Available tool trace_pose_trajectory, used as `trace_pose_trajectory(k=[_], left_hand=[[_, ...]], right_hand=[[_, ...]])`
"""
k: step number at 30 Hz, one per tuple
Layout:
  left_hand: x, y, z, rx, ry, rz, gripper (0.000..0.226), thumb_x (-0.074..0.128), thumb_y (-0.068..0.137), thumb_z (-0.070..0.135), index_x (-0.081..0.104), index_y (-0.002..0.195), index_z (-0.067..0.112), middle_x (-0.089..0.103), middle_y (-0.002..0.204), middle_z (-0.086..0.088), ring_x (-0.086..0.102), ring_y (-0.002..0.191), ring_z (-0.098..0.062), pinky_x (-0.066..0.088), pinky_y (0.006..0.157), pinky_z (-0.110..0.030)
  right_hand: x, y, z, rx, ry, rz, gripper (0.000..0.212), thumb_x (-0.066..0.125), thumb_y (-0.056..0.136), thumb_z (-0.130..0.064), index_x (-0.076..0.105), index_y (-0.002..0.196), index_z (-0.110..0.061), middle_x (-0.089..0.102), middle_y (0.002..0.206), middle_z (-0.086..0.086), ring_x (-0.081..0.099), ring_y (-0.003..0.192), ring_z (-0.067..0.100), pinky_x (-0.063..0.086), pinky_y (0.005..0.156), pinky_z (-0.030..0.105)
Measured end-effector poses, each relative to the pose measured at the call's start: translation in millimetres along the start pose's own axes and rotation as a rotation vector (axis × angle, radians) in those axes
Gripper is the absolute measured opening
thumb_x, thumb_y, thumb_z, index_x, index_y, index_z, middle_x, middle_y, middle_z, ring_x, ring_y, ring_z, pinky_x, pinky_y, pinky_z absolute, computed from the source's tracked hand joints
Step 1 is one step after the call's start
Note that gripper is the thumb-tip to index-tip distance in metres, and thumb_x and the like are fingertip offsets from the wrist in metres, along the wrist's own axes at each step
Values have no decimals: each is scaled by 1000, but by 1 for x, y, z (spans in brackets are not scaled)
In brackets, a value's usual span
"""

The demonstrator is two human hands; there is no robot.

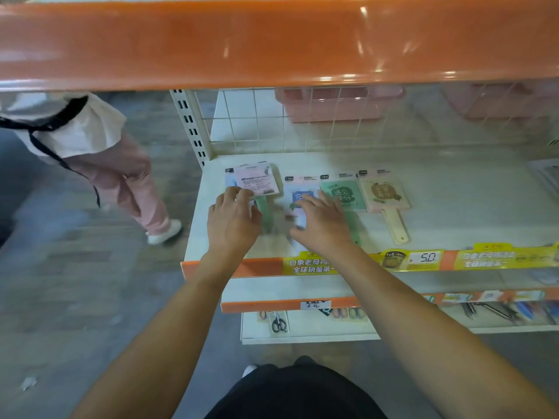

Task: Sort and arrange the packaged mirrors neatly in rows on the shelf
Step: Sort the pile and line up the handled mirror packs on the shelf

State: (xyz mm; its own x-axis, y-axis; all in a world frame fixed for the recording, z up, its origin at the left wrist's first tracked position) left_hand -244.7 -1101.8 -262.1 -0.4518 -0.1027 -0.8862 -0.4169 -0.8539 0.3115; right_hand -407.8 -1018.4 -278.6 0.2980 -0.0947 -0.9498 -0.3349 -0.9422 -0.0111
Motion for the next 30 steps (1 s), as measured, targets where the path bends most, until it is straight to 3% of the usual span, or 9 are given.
trace_pose_trajectory(k=[4, 9, 17, 24, 30], left_hand=[[-4, 1, -7, 7, -4, 22, 28, 58, 85, 17, 62, 112, 9, 60, 117, -12, 57, 98, -38, 45, 79, -43], [-13, -1, -26, -26, -19, 59, 27, 60, 83, 17, 63, 109, 10, 61, 113, -11, 59, 94, -37, 46, 75, -42], [-26, -4, -53, -34, -13, 69, 29, 62, 81, 14, 62, 110, 8, 59, 114, -13, 59, 94, -37, 49, 75, -44], [-28, 2, -61, -15, -24, 53, 32, 60, 82, 17, 60, 113, 9, 59, 116, -11, 59, 99, -36, 50, 77, -46], [-28, 7, -65, 11, -16, 63, 31, 60, 82, 18, 61, 112, 9, 60, 113, -12, 60, 97, -36, 51, 76, -45]], right_hand=[[0, 6, -4, 39, 7, 12, 50, 54, 85, -40, 51, 131, -20, 43, 142, -3, 17, 147, 25, 1, 120, 47], [1, 15, -32, 9, 135, 175, 57, 56, 87, -44, 48, 136, -16, 40, 145, 4, 29, 139, 27, 25, 114, 41], [9, 32, -77, -50, 106, 205, 69, 56, 85, -58, 41, 139, -18, 17, 159, 3, 27, 138, 28, 35, 109, 43], [17, 47, -87, -4, 82, 214, 79, 56, 81, -67, 41, 139, -16, 20, 155, 12, 26, 136, 32, 35, 108, 45], [29, 59, -94, 65, 16, 214, 76, 55, 80, -72, 44, 135, -21, 20, 153, 14, 31, 131, 35, 39, 103, 45]])
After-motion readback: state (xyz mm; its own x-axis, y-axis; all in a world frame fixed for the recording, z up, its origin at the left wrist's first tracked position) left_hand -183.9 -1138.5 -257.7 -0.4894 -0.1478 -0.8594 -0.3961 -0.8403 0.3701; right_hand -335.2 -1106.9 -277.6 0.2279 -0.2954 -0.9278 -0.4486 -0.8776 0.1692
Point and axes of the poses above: each hand's wrist, its own y-axis towards the middle knuckle, its own x-axis out of the palm, z = x × y, the point moved 3 cm from there along y, towards the middle knuckle
